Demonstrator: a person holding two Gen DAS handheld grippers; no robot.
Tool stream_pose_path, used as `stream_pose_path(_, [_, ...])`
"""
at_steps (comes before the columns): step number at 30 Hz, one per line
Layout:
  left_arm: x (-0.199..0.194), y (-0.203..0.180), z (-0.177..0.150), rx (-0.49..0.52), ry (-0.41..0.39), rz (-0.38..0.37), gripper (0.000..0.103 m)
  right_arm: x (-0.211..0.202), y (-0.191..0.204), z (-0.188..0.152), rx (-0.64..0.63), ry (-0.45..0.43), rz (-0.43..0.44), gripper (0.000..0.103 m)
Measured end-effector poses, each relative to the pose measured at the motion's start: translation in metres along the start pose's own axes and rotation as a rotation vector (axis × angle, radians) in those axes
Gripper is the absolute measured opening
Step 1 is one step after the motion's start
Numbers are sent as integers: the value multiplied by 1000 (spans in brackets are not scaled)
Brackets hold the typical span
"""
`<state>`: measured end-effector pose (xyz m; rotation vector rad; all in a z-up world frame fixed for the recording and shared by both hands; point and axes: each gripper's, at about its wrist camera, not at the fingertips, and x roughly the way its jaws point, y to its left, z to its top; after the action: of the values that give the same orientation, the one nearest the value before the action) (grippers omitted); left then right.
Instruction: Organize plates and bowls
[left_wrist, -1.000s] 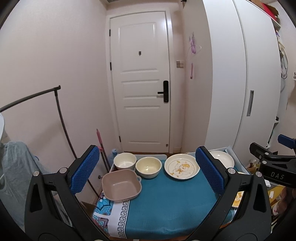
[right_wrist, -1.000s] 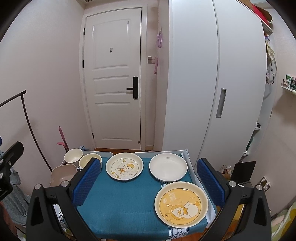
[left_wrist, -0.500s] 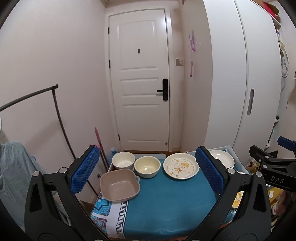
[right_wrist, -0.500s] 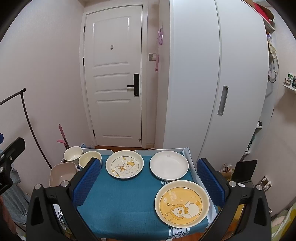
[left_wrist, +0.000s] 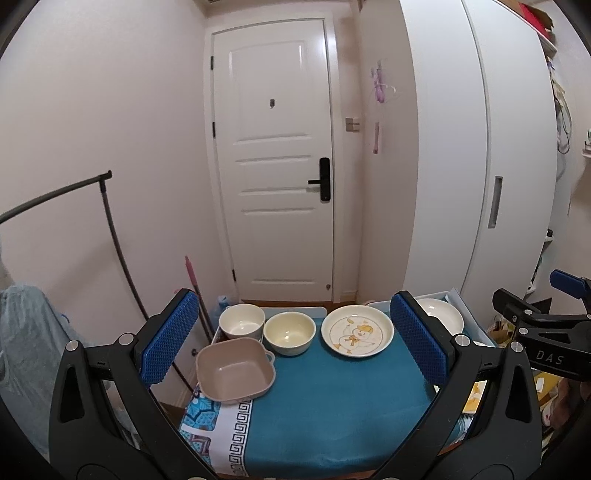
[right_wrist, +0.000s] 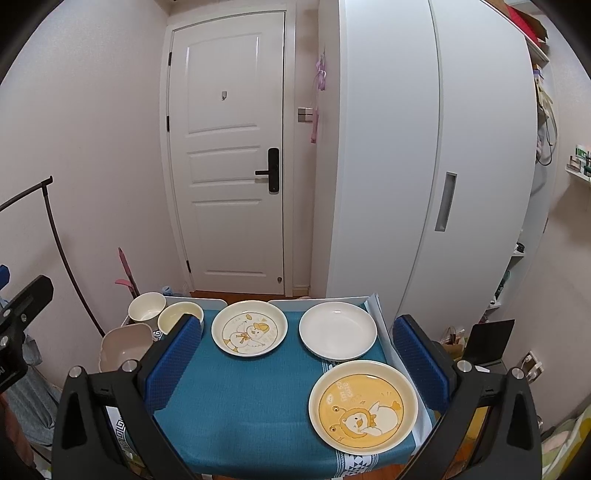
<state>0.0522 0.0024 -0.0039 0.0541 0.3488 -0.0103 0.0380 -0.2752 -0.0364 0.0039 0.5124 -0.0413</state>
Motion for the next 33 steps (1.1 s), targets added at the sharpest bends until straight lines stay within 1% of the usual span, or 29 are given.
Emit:
stream_pose_path(20, [2, 10, 5, 6, -10, -23, 103, -5, 3, 0, 4, -6, -14, 103])
stream_pose_path(25, [3, 13, 9, 8, -16, -35, 103, -6, 2, 3, 22, -9, 20, 103])
stream_pose_path(29, [12, 6, 16, 56, -4, -69, 103, -4, -6, 7, 39, 5, 36, 103])
stream_pose_path(33, [28, -8, 19, 96, 11, -119, 103, 3, -32, 0, 89, 44, 57, 103])
